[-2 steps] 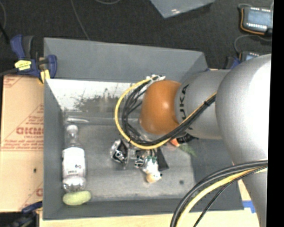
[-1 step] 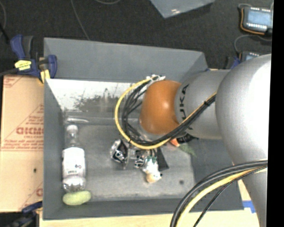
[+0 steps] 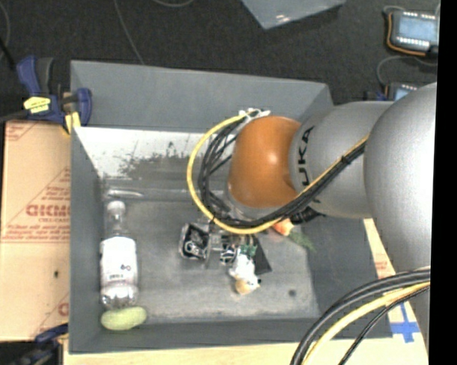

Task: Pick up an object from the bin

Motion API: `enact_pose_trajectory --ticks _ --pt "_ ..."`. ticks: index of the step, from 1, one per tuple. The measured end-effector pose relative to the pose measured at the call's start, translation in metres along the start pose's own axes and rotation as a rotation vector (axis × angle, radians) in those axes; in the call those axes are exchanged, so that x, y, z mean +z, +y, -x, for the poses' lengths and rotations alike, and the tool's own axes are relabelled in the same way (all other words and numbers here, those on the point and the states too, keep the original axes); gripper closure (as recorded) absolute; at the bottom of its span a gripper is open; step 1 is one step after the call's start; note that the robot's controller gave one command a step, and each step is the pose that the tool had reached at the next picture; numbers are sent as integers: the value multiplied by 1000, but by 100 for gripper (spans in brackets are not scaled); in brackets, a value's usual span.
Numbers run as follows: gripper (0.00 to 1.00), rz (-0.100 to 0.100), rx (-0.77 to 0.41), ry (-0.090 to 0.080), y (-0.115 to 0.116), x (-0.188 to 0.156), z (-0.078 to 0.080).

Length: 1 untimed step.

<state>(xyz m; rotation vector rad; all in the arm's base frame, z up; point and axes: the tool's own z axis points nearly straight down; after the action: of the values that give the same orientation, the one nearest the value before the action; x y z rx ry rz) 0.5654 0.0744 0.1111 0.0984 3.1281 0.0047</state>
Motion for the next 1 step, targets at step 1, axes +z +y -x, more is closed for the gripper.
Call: enact_pose_trajectory --ticks 1 --pt "100 1 -3 -1 2 -15 1"
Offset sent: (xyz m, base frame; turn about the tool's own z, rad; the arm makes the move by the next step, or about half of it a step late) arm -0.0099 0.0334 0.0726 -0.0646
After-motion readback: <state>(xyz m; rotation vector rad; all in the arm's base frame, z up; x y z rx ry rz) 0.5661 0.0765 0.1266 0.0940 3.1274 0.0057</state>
